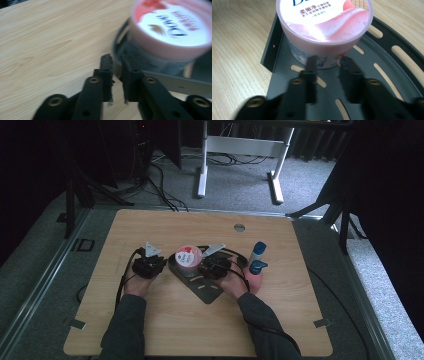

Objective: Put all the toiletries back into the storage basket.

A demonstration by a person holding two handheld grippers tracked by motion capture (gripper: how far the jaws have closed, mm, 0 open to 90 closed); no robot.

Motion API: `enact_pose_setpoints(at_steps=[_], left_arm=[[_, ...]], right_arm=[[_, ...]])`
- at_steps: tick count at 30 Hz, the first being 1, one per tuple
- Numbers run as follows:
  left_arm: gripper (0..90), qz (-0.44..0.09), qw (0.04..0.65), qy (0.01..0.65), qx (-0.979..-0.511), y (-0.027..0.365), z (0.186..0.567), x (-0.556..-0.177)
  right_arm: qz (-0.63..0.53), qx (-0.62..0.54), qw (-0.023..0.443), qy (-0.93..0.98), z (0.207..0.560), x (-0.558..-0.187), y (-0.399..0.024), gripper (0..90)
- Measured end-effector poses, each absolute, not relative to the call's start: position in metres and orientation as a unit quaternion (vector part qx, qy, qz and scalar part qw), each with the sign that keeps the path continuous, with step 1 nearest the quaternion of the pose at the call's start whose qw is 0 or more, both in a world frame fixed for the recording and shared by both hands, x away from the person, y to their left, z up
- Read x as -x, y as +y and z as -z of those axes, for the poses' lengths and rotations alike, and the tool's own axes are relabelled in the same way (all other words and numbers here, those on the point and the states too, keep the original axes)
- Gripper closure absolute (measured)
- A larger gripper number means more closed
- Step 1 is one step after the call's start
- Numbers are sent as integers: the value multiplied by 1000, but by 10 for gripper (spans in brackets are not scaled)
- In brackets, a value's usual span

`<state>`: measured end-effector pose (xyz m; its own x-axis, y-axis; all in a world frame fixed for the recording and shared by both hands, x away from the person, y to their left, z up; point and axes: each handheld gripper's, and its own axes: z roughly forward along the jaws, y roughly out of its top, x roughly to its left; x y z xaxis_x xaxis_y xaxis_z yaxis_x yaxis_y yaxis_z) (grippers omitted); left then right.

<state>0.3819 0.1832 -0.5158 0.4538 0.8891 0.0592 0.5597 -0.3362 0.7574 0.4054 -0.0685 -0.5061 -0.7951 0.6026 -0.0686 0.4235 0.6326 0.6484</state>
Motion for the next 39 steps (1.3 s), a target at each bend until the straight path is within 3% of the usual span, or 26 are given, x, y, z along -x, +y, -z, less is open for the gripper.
enact_pose_setpoints(at_steps=[2,4,18,39], left_arm=[[895,-238,342,471,-778,186,517,-384],[900,-240,337,475,-777,186,519,-386],[900,-230,322,493,-775,183,530,-395],[900,-222,327,485,-780,173,531,-397]], right_arm=[[-312,-300,143,890,506,-407,-69,852],[-309,-310,144,887,507,-409,-70,900],[-310,-363,161,864,505,-425,-67,900],[-319,-376,141,858,509,-433,-66,900]])
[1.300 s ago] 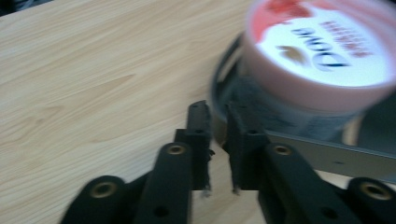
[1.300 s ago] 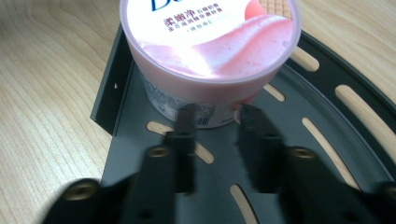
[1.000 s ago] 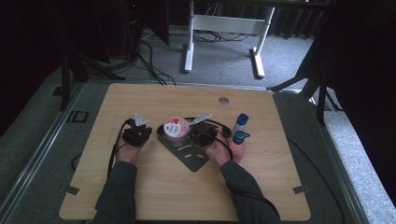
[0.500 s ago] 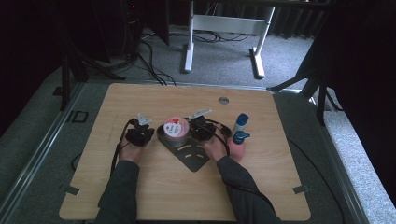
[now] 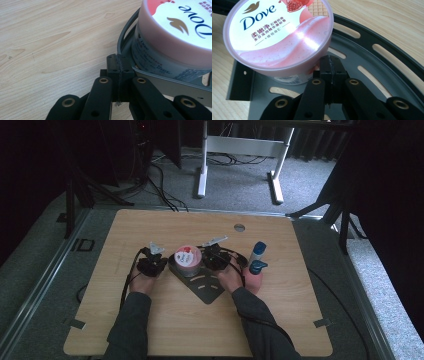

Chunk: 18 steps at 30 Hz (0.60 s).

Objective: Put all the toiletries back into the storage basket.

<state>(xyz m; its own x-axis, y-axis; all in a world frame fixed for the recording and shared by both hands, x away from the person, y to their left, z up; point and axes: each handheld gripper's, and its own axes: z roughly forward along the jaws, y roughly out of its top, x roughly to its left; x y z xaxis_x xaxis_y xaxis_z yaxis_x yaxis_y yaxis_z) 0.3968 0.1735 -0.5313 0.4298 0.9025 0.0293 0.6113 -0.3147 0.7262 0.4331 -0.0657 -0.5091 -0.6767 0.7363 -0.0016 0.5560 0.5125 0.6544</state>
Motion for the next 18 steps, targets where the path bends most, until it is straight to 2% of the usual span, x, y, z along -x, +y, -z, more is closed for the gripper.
enact_pose_setpoints(at_steps=[18], left_arm=[[900,-220,338,483,-778,174,529,-396]], right_arm=[[-320,-361,129,866,510,-431,-57,900]])
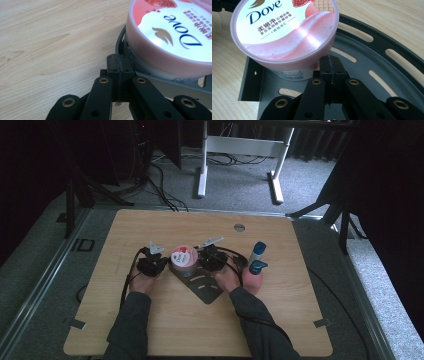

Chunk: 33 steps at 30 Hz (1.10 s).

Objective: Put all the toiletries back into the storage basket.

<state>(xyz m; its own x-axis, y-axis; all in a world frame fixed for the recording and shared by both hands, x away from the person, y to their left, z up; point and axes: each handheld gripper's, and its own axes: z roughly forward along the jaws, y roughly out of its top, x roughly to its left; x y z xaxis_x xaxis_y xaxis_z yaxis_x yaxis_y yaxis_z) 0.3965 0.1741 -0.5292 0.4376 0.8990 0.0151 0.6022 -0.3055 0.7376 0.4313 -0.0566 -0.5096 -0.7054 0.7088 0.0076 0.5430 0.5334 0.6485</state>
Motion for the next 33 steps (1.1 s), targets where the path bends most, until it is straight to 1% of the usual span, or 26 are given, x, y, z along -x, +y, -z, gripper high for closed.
enact_pose_setpoints(at_steps=[18,20,24,30,32,33], left_arm=[[900,-218,343,481,-777,175,529,-397],[896,-219,339,479,-779,175,529,-397],[828,-212,348,483,-775,179,530,-395],[763,-209,350,482,-775,181,530,-390],[752,-209,350,482,-775,181,530,-390],[738,-210,354,486,-771,183,529,-385]], right_arm=[[-329,-356,117,867,510,-432,-60,900],[-328,-357,120,866,510,-430,-60,881],[-327,-351,124,869,508,-426,-62,856],[-332,-337,129,871,501,-416,-70,814],[-335,-334,130,871,500,-414,-72,814],[-339,-329,129,872,497,-408,-76,784]])
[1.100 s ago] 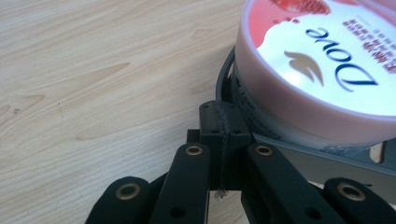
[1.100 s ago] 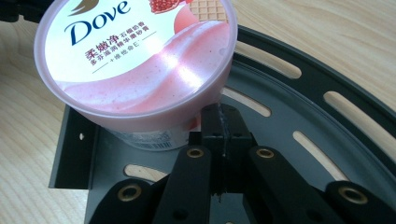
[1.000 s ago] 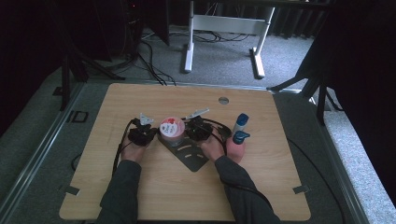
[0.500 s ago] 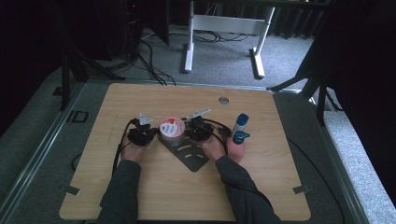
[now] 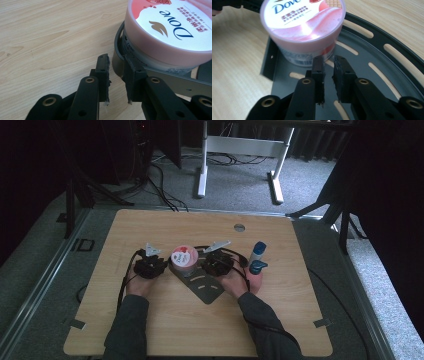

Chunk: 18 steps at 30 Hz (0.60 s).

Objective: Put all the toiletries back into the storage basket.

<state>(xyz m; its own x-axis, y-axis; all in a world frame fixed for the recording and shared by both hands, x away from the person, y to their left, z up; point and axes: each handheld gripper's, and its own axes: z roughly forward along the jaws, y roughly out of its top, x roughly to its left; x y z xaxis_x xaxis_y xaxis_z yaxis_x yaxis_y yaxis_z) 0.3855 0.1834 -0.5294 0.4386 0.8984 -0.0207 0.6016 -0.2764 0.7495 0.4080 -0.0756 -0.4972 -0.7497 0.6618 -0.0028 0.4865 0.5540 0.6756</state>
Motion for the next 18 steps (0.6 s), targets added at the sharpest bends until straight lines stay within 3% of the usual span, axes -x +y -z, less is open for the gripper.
enact_pose_setpoints(at_steps=[18], left_arm=[[667,-193,366,485,-770,192,535,-355]], right_arm=[[-344,-285,120,887,499,-363,-99,708]])
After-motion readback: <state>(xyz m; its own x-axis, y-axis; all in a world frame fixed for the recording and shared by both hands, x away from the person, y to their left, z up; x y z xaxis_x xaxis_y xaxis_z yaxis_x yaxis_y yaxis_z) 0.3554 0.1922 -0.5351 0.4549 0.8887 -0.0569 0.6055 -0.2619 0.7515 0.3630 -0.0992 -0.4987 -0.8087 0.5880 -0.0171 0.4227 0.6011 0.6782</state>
